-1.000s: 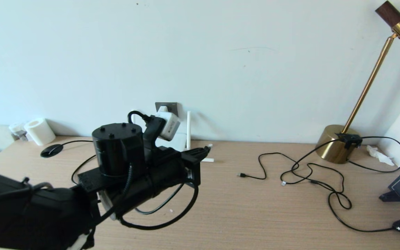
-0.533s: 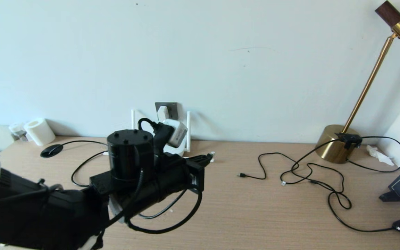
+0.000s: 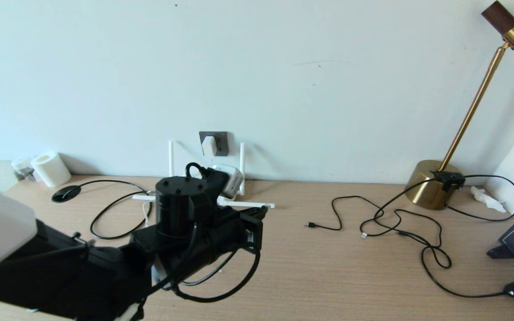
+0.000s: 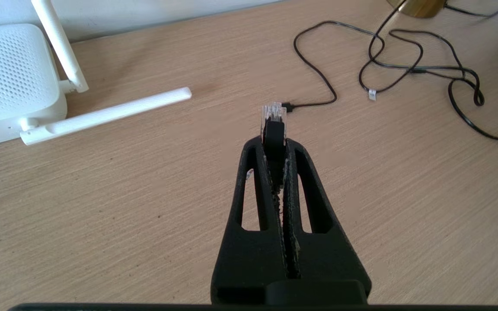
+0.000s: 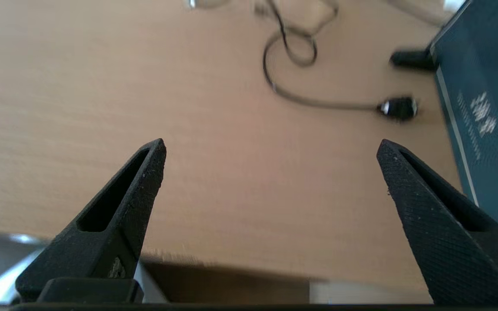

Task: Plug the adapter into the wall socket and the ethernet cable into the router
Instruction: Align cable and router interface

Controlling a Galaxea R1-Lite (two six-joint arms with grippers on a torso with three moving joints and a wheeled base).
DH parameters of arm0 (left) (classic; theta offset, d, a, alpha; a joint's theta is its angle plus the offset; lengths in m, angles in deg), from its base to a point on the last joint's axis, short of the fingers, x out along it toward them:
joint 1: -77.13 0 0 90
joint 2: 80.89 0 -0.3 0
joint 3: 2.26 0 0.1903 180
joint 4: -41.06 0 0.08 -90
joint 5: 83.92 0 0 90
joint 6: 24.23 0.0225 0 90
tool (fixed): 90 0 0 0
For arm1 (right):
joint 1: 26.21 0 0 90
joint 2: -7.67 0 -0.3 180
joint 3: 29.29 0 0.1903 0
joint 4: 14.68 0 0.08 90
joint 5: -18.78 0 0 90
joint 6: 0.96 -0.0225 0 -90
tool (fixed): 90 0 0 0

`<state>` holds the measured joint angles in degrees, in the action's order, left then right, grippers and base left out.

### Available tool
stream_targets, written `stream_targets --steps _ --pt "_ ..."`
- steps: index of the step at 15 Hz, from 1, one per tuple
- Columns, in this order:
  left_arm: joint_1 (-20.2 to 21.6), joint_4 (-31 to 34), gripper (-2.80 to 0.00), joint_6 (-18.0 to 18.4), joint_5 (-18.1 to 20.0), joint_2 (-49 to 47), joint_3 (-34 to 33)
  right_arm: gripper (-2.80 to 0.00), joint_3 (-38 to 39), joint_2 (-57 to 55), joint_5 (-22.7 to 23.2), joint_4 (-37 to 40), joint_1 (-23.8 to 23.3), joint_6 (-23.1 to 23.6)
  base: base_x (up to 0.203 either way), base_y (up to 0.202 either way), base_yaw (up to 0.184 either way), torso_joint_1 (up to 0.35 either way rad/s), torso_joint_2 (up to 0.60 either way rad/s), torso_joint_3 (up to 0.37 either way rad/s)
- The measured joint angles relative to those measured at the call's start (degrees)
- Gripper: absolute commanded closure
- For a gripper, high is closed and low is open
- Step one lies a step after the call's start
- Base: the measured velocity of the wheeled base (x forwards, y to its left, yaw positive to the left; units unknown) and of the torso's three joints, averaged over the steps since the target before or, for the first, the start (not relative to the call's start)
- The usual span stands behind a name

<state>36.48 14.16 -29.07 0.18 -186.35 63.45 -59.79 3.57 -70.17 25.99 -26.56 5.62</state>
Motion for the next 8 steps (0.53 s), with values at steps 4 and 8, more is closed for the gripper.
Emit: stream_targets --steps 4,8 --pt "-1.57 -0.63 0.0 0.05 0.01 -0.25 -0.87 -2.8 0.05 3.33 -0.23 -0.02 0.17 -1.0 0.0 0.0 0.0 0.0 0.0 0.0" --pt "-3.13 -0.3 0.0 0.13 -0.32 -0.41 -1.08 -2.8 0.09 4.0 -0.18 -0.01 0.17 -1.26 0.0 0.0 0.0 0.0 0.0 0.0"
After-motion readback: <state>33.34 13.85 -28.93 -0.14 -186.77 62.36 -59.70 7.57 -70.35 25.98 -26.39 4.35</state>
